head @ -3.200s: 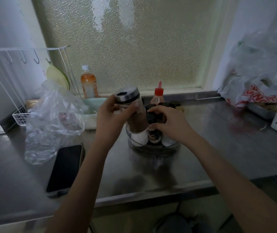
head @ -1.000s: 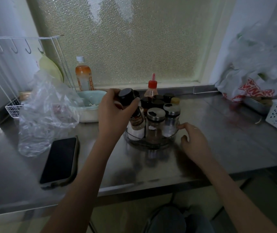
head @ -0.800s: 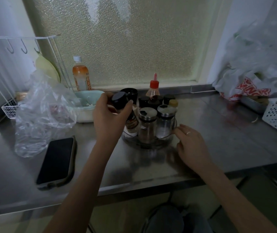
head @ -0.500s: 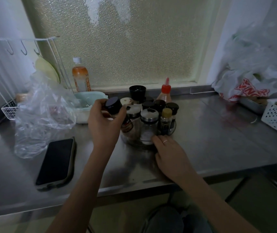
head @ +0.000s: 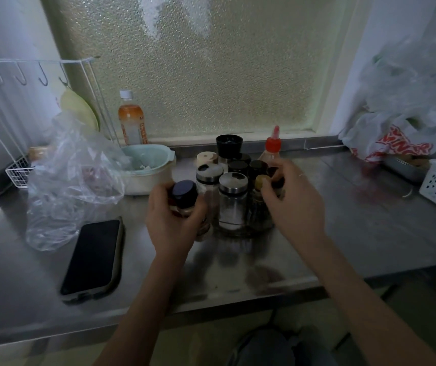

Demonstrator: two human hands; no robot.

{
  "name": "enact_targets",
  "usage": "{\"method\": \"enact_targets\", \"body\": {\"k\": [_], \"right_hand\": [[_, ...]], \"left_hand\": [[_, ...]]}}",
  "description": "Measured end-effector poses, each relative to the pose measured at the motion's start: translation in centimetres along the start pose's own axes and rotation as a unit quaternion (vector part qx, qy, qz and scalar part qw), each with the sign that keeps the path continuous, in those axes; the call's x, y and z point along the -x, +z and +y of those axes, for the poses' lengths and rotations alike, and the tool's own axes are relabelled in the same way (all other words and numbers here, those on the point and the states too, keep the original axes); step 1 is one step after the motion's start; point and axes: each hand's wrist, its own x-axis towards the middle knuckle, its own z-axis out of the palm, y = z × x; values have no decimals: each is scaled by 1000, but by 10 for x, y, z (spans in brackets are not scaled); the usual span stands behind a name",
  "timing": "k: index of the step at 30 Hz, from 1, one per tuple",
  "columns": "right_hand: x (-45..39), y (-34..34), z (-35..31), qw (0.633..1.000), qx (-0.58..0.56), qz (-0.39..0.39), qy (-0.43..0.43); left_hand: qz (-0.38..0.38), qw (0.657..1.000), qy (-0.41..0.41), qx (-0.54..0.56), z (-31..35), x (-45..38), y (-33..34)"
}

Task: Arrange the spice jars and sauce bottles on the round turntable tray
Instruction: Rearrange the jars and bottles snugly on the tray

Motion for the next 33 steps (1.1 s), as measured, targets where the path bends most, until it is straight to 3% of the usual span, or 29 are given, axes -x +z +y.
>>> {"method": "enact_targets", "body": {"k": [3,10,14,17,21,24,28,33], "right_hand": [[-21,0,5,993,82,-80,-19],[-30,-4,10,984,102,-131,-72],[-42,-22,4,999,-8,-41,-30],[-63,-36,-7,997,-26,47,-60],[-100,-32,-23,992,-17,59,-115],[-127,-18,-26,988,32,44,-144],[-147,1,-18,965,195,19,-175],[-152,15,-9,949,275,-89,-129]], "left_hand": [[10,1000,-11,2,-6,0,4],[-63,995,5,-80,-17,3,3],[-91,990,14,-107,-21,4,6],[-100,987,21,-121,-23,4,6],[-95,987,15,-127,-25,3,7],[-90,987,13,-131,-25,2,7],[-87,987,24,-136,-26,3,8],[-87,987,40,-131,-26,2,8]]}}
